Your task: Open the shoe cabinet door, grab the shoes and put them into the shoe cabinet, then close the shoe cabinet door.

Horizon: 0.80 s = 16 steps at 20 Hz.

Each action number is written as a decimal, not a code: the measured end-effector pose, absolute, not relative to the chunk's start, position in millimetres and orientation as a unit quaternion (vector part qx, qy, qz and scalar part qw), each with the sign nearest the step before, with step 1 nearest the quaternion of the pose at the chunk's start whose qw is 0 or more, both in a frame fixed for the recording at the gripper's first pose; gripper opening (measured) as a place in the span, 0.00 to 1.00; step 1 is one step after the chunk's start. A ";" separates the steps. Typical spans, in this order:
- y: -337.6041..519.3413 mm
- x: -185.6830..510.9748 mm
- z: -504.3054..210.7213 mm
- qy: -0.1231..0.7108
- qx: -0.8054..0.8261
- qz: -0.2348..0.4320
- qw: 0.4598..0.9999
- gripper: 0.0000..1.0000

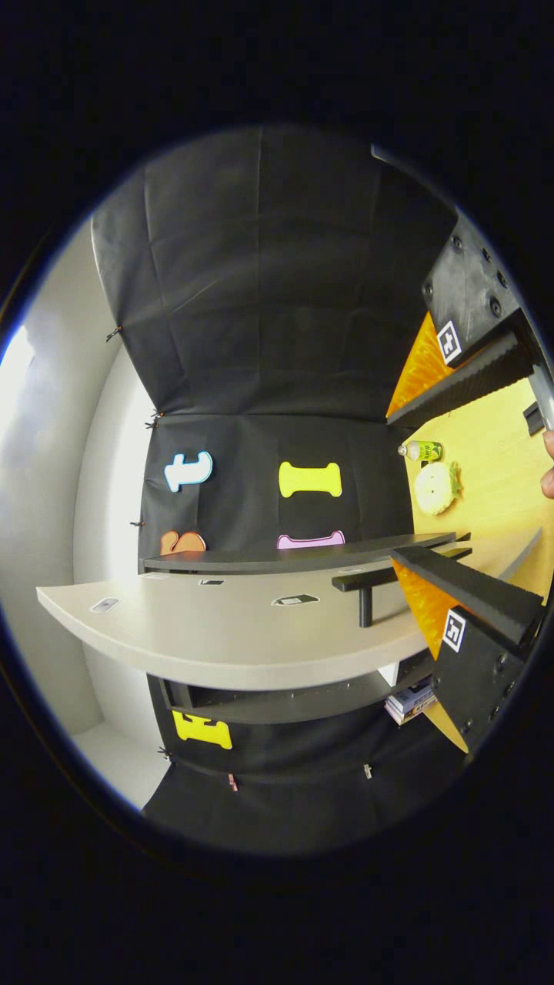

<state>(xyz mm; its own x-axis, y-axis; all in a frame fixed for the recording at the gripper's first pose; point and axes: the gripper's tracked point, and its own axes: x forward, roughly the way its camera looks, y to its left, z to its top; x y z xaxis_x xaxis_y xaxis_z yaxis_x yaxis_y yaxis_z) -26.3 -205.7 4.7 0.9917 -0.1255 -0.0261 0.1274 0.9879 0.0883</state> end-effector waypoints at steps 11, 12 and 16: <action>-156.9 -31.0 6.5 0.017 0.047 -0.056 0.997 0.98; -147.1 -32.3 6.8 0.015 0.050 -0.052 0.997 0.98; -101.4 -30.6 7.7 0.012 0.045 -0.035 0.998 0.98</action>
